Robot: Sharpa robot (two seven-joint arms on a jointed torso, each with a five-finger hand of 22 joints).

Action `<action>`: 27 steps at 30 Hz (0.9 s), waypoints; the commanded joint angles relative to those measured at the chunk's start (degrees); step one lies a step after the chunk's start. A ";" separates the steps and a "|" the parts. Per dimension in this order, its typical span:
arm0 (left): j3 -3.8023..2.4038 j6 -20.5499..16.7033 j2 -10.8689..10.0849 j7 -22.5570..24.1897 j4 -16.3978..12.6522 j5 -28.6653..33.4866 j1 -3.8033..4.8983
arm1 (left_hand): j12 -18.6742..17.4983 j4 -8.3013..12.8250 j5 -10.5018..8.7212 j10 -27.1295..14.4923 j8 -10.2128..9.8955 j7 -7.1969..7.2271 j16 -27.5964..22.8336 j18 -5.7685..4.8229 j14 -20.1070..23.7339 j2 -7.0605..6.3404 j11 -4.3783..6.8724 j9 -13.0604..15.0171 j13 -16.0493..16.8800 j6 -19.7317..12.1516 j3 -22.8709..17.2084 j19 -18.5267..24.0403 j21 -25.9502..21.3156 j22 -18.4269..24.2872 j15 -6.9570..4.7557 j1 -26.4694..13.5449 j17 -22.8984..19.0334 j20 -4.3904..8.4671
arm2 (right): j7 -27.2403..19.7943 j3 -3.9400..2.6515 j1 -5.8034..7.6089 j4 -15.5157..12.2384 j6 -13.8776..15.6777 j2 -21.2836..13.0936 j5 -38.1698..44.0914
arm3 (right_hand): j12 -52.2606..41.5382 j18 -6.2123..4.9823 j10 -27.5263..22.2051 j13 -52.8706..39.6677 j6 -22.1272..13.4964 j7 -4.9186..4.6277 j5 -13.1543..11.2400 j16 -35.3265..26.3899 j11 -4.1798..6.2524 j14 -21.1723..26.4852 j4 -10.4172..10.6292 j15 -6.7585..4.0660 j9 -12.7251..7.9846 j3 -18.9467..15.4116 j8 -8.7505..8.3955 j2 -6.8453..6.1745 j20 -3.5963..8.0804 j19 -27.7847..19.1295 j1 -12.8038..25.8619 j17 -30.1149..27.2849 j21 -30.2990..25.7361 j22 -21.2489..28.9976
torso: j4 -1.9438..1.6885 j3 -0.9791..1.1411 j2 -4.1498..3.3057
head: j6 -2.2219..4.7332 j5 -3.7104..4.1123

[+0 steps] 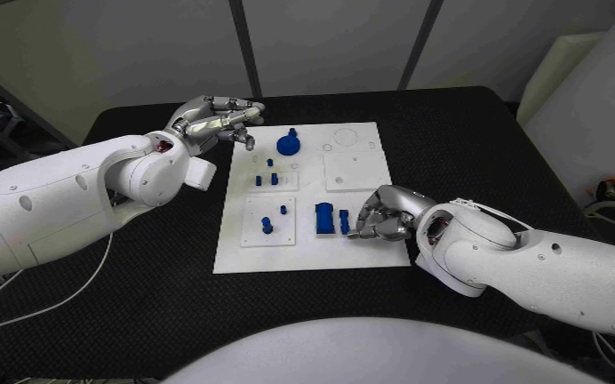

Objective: Assemble the parts on the task board

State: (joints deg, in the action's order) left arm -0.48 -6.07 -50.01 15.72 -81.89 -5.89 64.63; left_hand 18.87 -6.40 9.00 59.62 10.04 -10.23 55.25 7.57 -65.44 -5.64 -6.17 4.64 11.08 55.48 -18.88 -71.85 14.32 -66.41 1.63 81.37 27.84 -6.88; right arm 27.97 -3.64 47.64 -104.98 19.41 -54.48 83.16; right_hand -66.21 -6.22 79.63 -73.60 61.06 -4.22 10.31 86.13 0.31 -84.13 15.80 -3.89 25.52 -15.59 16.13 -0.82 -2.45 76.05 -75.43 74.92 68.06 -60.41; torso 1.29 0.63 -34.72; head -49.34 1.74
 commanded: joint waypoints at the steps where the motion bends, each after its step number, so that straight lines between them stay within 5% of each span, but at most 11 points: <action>1: -0.03 0.63 0.04 -0.02 0.01 0.15 0.02 | 0.30 0.36 0.20 -0.35 0.36 -0.04 0.19 2.80 0.34 0.15 0.07 -0.09 0.01 -0.27 -0.05 -0.16 -0.33 0.06 -0.05 0.32 -0.05 -0.07 | 0.01 0.00 0.05 -0.49 1.78 -0.45 0.38 | -0.39 0.15 -0.04 -0.19 0.14 0.32 1.08 -0.37 -0.01 -4.42 0.81 -0.05 0.11 -0.24 0.40 0.21 -0.04 -0.08 1.70 8.06 -0.17 -0.07 | 0.03 0.02 -0.06 | 0.03 0.00; 13: -0.03 0.68 0.11 -0.02 -0.03 0.15 -0.09 | 0.30 0.36 0.20 -0.35 0.36 -0.04 0.19 2.80 0.34 0.15 0.07 -0.09 0.01 -0.27 -0.05 -0.16 -0.33 0.06 -0.05 0.32 -0.05 -0.07 | 1.19 -0.01 0.06 0.80 2.68 0.50 1.89 | -1.53 0.27 0.62 -0.93 0.69 0.72 4.23 -0.24 0.34 -4.49 0.59 -0.33 0.44 0.19 0.95 2.71 0.18 0.34 2.34 8.30 0.31 -0.73 | -0.13 -0.07 -0.08 | 0.00 0.08; 27: -0.04 0.69 0.00 -0.03 -0.11 0.15 -0.10 | 0.30 0.36 0.20 -0.35 0.36 -0.04 0.19 2.80 0.34 0.15 0.07 -0.09 0.01 -0.27 -0.05 -0.16 -0.33 0.06 -0.05 0.32 -0.05 -0.07 | 1.78 -0.03 0.06 1.99 0.49 3.13 5.09 | -2.18 0.31 1.01 -1.36 0.93 0.91 5.11 -0.14 0.54 -4.53 -0.16 -0.51 0.65 0.12 1.30 2.50 0.36 0.49 0.59 8.45 0.48 -0.98 | -0.03 -0.09 -0.07 | -0.34 -0.20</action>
State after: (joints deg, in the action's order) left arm -0.47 -6.02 -50.00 15.72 -81.92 -5.89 64.46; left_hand 18.86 -6.40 9.00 59.62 10.04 -10.23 55.25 7.57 -65.44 -5.64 -6.17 4.64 11.08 55.48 -18.88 -71.85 14.32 -66.42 1.63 81.37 27.85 -6.88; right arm 29.38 -3.67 47.65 -102.98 20.83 -51.41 86.42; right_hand -68.07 -6.22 80.26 -74.96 61.70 -3.58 15.15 86.14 0.94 -83.92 15.91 -4.10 26.11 -15.48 17.08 1.63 -2.23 76.28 -74.23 74.91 68.30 -61.35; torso 1.17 0.54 -34.83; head -49.67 1.58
